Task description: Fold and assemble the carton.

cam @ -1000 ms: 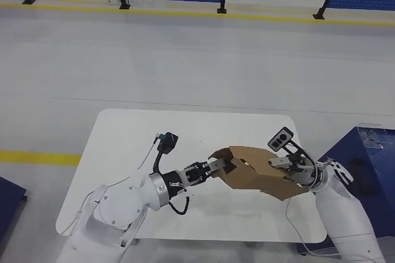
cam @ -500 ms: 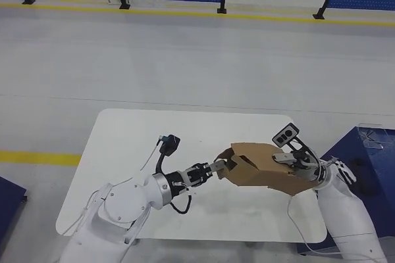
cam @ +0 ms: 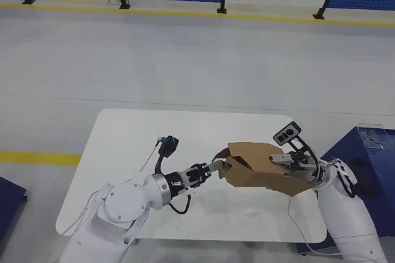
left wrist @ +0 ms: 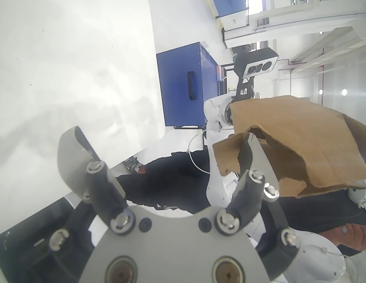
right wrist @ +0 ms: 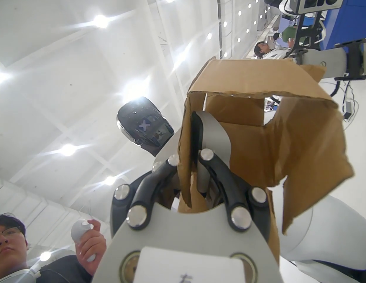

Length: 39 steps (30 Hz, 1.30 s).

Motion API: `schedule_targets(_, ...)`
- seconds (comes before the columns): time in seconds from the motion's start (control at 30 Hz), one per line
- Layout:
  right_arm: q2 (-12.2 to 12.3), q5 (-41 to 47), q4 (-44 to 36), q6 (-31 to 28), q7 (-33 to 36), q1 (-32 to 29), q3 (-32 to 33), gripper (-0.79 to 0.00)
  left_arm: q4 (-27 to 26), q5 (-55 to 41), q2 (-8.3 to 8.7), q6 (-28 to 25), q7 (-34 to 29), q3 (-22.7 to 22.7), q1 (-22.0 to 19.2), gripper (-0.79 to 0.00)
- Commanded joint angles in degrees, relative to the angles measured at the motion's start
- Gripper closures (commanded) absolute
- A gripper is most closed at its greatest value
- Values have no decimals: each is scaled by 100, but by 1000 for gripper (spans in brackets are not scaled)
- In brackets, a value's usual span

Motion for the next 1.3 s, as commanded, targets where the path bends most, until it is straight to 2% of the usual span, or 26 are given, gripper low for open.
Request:
schedule_targets(0.0, -2, 11, 3, -58, -13, -10, 9, 0, 33, -10, -1, 23, 16, 10, -35, -785)
schedule_targets(0.13, 23, -424, 4, -339, -162, -3, 64, 0, -107, 9, 24, 67, 105, -111, 38, -785)
schedule_targets(0.37, 86, -1534, 76, -453, -204, 43, -91, 0, -1042, 171, 139, 40, 272, -712, 551, -785)
schedule_targets(0.57, 115, -1828, 32, -580, 14, 16, -192, 0, -1676, -284, 196, -435, 244, -1191, 1025, -785)
schedule_targets(0.77, 130, -1956, -116, -672, 130, -85, -306, 0, -1734, -300, 209, -680, 10, -882, 916, -785)
schedule_targets(1.03, 153, -1873, -209, -786, 166, -171, -291, 0, -1413, -336, 178, -372, -38, -445, 466, -785)
schedule_targets(1.27, 171, -2029, -248, -837, 55, -204, -344, 0, -1462, -393, 184, -438, -2, -351, 418, -785)
